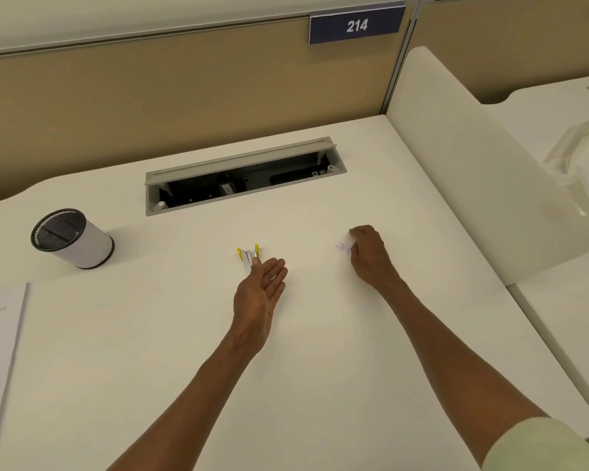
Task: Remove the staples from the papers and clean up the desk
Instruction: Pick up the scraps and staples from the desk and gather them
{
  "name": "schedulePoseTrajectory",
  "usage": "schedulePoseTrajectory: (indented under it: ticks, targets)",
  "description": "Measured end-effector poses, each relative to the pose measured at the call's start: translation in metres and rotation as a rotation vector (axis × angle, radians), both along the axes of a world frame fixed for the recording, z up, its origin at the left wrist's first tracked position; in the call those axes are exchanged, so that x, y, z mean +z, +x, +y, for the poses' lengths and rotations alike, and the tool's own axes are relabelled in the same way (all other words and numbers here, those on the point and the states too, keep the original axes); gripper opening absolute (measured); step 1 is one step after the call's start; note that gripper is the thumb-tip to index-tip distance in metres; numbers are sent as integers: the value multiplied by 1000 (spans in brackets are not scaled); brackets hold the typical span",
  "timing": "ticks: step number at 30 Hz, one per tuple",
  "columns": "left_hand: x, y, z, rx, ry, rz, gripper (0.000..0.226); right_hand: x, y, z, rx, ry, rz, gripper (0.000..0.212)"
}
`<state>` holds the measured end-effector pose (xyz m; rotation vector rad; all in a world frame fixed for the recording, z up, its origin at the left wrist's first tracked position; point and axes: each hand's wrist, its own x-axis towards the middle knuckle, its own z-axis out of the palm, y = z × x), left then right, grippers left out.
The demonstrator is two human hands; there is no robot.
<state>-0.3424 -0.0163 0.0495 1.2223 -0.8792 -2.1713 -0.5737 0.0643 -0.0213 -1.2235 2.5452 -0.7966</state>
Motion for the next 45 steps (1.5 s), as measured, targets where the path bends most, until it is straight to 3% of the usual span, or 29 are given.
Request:
schedulePoseTrajectory:
  ticks: [4, 8, 12, 16, 19, 22, 25, 32, 38, 42, 45]
  targets:
    - [1, -4, 4, 3, 42, 12, 49, 9, 1, -24, 77, 45, 32, 35]
    - [1, -5, 3, -7, 37, 6, 49, 26, -3, -54, 160, 187, 148, 21]
    - [-2, -2, -1, -1, 33, -3, 49, 27, 4, -68, 312, 305, 297, 23]
    - [-5, -4, -2, -5, 36, -8, 50, 15, 19, -52, 388, 291, 451, 20]
    - [-6, -6, 0, -14, 49, 8, 50, 11, 23, -26, 368, 174, 367, 17]
    - [-6, -8, 3, -30, 66, 25, 49, 14, 12, -11, 162, 87, 243, 22]
    - [-6, -9, 8, -34, 97, 51, 52, 15, 2, -8, -44, 185, 181, 25]
    - [-7, -14, 6, 12, 210, 161, 66, 9, 34, -13, 155, 225, 252, 22]
    - [-10, -5, -4, 24, 304, 209, 67, 9, 32, 1, 126, 90, -46, 24]
    - [-12, -4, -6, 37, 322, 226, 67, 2, 17, -4, 145, 188, 19, 34]
    - [-12, -5, -6, 40, 322, 223, 67, 0, 10, -9, 189, 251, 64, 25]
